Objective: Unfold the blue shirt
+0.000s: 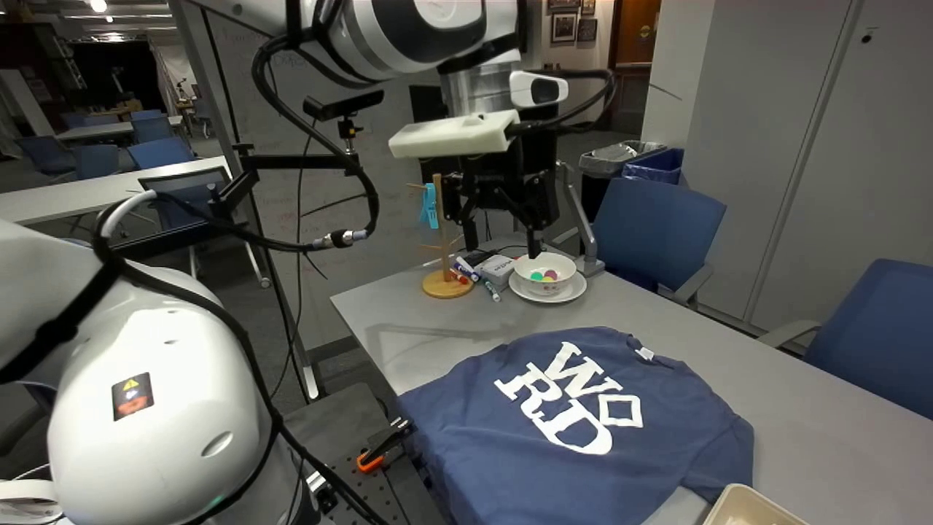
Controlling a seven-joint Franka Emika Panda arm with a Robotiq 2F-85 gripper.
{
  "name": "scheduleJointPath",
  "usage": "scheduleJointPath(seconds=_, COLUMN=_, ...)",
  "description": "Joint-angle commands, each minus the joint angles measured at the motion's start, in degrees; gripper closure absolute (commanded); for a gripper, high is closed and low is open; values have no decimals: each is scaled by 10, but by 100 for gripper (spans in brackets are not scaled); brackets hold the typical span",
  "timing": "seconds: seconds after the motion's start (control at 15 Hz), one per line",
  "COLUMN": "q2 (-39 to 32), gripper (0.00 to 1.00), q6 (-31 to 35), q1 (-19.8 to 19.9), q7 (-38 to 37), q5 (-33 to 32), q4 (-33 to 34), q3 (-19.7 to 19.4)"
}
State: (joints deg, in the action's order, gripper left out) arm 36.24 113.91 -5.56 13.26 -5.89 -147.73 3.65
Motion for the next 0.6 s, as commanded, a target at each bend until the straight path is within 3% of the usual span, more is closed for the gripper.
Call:
scheduleJointPath(seconds=0.0, q2=61, gripper=0, q6=45, q1=-16, q7=-25, q5=11, q4=-32, q3=-2)
scheduleJointPath(seconds=0.47, q2=139, gripper=0, q6=64, q1=-14, q7=-80, q5=0, q4=-68, q3=18)
scheduleJointPath(seconds=0.53, q2=88, gripper=0, q6=52, q1=-14, q7=-63, q5=-2, q4=-36, q3=10)
